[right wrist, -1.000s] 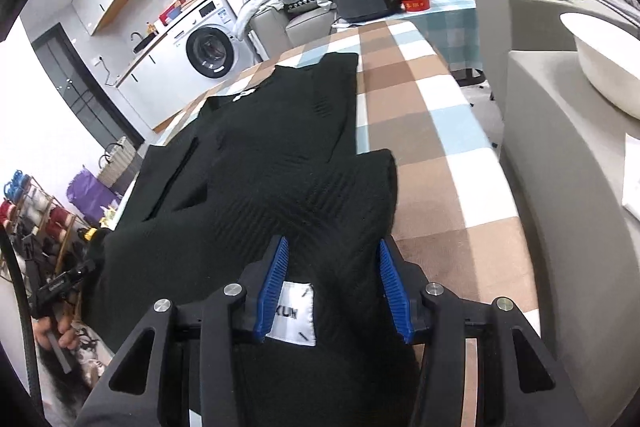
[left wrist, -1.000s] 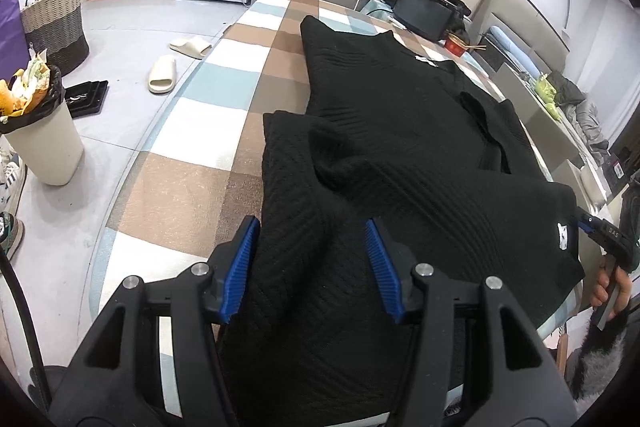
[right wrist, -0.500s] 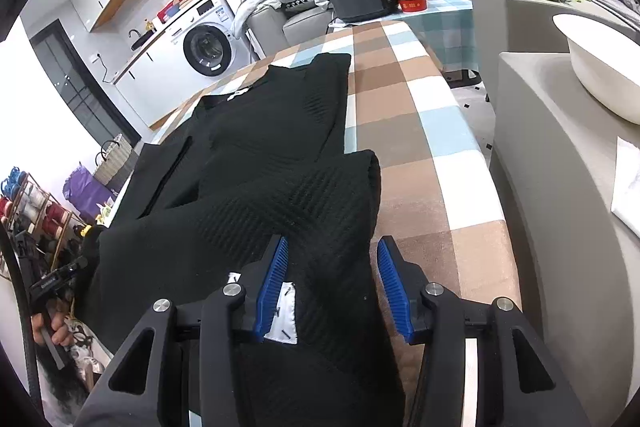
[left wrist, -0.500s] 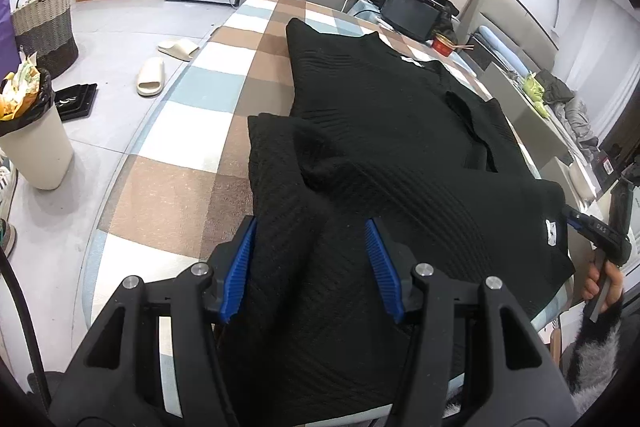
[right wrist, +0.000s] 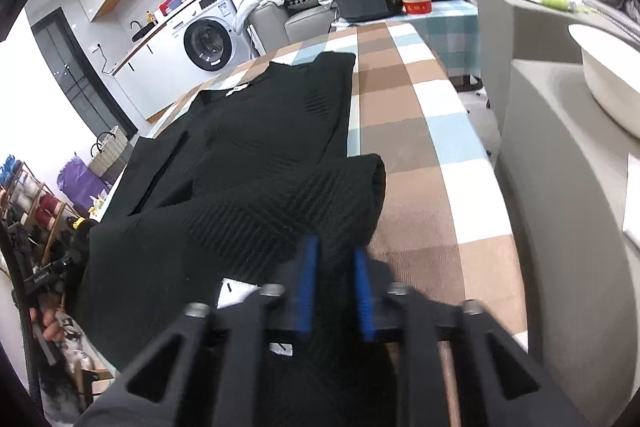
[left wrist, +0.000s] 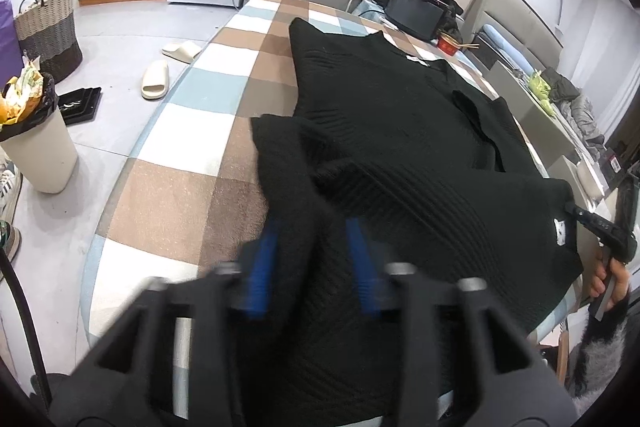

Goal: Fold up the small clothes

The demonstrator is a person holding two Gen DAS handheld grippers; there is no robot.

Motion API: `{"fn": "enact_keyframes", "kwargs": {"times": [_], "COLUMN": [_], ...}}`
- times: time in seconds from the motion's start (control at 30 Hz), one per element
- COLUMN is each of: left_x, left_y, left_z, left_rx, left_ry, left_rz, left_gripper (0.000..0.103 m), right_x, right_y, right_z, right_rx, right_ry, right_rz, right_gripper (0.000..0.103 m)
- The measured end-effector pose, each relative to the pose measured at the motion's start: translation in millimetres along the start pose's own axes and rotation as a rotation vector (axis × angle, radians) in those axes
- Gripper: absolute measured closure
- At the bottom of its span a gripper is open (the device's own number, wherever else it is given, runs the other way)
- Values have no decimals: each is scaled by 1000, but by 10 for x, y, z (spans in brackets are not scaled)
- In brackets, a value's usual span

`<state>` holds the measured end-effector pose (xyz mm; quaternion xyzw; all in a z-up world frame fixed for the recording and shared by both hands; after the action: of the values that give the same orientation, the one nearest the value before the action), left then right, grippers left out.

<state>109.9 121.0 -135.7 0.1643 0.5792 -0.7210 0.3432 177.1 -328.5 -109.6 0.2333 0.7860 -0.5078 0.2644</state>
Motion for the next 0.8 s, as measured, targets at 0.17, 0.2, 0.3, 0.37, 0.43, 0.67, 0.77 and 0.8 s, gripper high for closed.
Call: {"fn": "enact_keyframes", "kwargs": {"times": [0.17, 0.2, 0.3, 0.37, 0.43, 0.67, 0.77, 0.8], "left_x": [-156, -190, -328, -463, -589, -741, -579, -539], "left_y": [-193, -233, -349, -375, -354, 184, 258, 231], "left_z": [-65, -70, -67, -57, -57, -186, -243, -261], "left_rx": [6, 16, 44, 47, 52, -87, -108, -106], "left_ry": [-34, -42, -62, -67, -75, -87, -78, -76], "left_rz": [100, 115, 165, 194, 211, 126, 73, 74], "left_gripper": [97, 97, 98, 98, 99, 98, 89, 74], "right_x": [-134, -171, -282, -370, -473, -516, -375, -328], "right_y": [-196, -243, -352, -380, -373, 121, 156, 118], "right_z": [-49, -58, -94, -119, -129, 66, 173, 206], "right_rx": [-51, -64, -86, -80, -63, 74, 45, 31], "right_ry": [30, 42, 63, 65, 71, 97, 135, 145], "right_rz": [102, 123, 179, 210, 239, 93, 32, 29], "right_gripper": [93, 93, 93, 95, 95, 90, 74, 66]}}
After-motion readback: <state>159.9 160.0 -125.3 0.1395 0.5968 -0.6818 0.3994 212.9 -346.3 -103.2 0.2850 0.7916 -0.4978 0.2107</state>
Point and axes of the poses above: each gripper's, at about its wrist camera, not at the fingertips, and y roughly the way its jaws point, z to its right, x to its underside, the point moved 7 cm from there along y, roughly the way its jaws point, and after that the axes turned 2 degrees about z, right-handed, at the moved point
